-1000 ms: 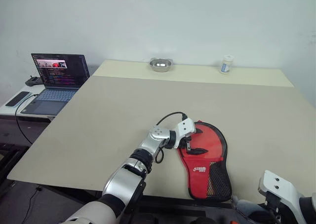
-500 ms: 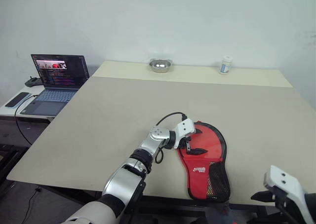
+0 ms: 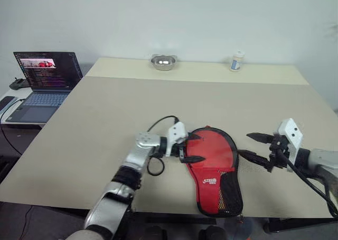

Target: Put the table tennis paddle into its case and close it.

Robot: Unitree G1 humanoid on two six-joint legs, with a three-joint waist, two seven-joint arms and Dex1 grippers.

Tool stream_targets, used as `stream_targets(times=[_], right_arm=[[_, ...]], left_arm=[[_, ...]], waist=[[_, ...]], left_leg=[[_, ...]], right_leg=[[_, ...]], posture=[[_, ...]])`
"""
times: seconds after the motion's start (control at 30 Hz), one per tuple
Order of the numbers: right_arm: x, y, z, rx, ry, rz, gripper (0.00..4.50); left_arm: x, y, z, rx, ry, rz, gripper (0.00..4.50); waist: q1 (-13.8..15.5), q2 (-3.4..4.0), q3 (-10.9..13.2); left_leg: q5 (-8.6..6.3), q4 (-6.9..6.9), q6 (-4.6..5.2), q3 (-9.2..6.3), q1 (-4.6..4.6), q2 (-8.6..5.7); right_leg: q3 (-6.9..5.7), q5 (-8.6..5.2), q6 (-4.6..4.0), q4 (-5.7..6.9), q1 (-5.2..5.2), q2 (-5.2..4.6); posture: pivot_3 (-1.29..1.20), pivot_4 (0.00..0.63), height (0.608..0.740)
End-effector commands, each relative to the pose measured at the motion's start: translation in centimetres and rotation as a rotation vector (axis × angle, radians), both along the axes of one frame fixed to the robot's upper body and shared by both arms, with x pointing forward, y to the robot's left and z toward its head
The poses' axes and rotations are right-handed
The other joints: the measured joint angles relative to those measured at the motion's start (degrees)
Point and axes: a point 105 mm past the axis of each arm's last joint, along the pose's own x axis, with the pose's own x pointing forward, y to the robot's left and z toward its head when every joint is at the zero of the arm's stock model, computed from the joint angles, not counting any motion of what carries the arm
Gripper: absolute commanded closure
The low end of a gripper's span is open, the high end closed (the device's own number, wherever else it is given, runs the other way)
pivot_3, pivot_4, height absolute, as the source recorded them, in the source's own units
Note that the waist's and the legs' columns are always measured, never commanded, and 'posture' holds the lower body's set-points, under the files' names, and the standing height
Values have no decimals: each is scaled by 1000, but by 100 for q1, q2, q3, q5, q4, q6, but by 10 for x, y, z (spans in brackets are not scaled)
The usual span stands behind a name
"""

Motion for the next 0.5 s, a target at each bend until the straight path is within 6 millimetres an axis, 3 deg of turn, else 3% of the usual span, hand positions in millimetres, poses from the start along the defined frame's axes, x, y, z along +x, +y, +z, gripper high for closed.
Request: stream_targets(times=[0.03,0.13,0.27,0.5], right_arm=[[29,-3,-2,59,-59,-22,586],[39,-9,-9,27,-55,-2,586],[43,-35,-10,-43,-72,-28,586],[27,-41,-6,-104,-101,-42,586]], left_arm=[[-3,24,24,-60,-43,127,0],[-6,31,27,-60,-61,192,0],[-1,16,27,-55,-95,217,0],[4,8,21,-69,-64,225,0]], waist=[[-12,15,12],[89,39,28],[179,39,28],[139,39,28]], left_leg=[[3,-5,-6,2,-1,3],[3,-2,-4,-3,-6,-3],[3,14,-2,-6,-14,-22],[3,10,0,-5,-14,-29]], right_leg=[[1,0,-2,0,-3,1],[-9,-1,-4,4,-5,-4],[-12,2,1,2,2,-12],[-3,8,11,5,-2,-22]], posture=[[0,150,740],[0,150,740],[0,150,740],[0,150,740]])
